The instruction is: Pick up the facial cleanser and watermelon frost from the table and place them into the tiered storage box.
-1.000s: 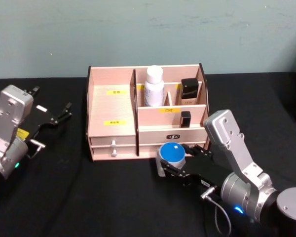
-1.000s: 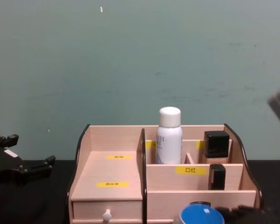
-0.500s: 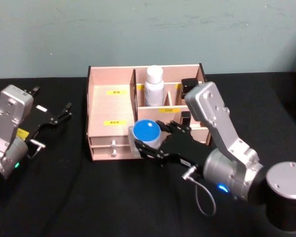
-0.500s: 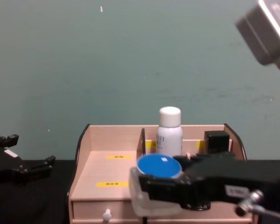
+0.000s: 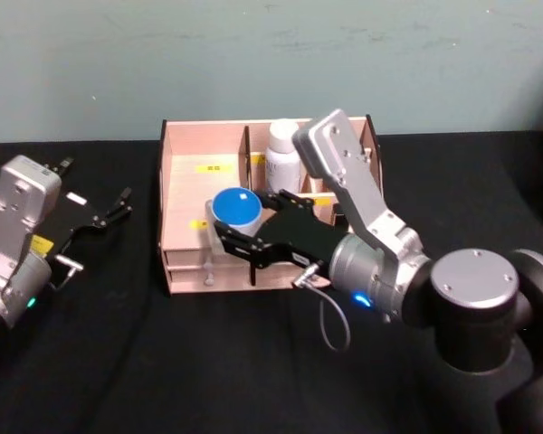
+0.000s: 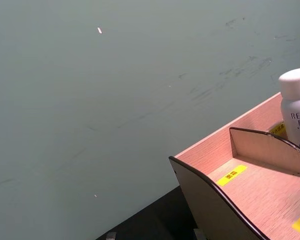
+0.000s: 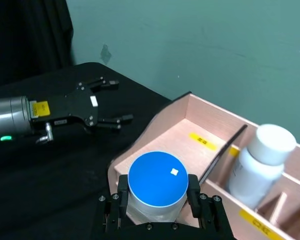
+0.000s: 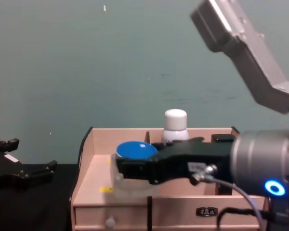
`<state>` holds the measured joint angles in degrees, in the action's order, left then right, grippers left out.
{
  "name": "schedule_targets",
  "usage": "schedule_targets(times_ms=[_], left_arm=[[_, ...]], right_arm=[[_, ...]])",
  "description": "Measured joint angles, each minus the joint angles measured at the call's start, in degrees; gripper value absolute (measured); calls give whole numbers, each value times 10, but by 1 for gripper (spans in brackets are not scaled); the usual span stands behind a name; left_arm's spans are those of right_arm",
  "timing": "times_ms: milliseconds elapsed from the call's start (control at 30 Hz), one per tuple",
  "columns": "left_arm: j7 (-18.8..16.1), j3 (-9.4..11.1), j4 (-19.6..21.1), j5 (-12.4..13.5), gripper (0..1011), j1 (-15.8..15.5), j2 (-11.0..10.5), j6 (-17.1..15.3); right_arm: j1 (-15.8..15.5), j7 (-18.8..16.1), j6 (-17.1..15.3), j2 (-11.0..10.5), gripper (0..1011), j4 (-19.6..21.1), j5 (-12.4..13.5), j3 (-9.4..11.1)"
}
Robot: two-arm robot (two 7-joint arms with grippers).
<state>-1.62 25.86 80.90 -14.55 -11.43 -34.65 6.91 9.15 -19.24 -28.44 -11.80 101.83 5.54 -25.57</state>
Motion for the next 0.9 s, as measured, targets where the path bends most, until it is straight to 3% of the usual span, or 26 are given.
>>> schedule_targets(times_ms=[267,467,900], left_arm=[[0,0,0,0,1001,0,0,0],[0,0,0,0,1001,0,0,0],[0,0,0,0,1001,0,0,0]], right_arm=[[32,8,1,20,705,-39,-7,-15],[58,20,5,39,705,-76,-30,-28],[100,39,14,79,705,-148,-66,-30]])
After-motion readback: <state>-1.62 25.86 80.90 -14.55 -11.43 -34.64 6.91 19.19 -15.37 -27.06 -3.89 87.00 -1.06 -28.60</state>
